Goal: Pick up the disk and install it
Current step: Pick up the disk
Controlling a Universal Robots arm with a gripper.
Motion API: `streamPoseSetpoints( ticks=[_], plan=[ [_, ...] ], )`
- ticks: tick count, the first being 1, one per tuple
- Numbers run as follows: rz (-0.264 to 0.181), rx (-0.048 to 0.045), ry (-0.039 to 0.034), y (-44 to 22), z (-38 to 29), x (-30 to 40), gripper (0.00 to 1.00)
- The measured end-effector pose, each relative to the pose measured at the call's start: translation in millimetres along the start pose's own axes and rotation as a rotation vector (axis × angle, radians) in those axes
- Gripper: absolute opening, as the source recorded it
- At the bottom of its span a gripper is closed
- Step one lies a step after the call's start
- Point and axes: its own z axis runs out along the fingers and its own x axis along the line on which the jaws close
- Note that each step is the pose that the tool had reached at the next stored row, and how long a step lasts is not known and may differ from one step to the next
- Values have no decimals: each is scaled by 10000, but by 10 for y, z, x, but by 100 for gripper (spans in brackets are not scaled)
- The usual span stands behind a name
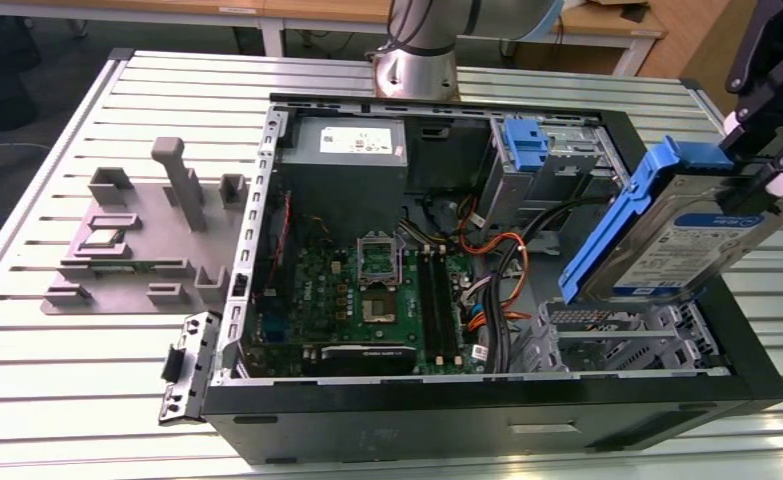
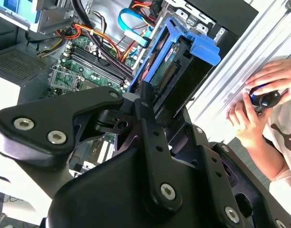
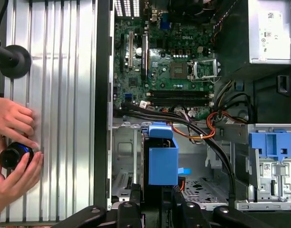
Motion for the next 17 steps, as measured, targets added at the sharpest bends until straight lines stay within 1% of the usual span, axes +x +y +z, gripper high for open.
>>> streamPoseSetpoints(
  ticks=[4,8,11,15,17],
  plan=[
    [1,1,0,-4,33,4,35],
    [1,0,1,-5,35,4,35],
    [1,0,-5,-7,76,7,35],
    [1,0,-3,-8,83,7,35],
    [1,0,-6,-10,101,7,35]
  ],
)
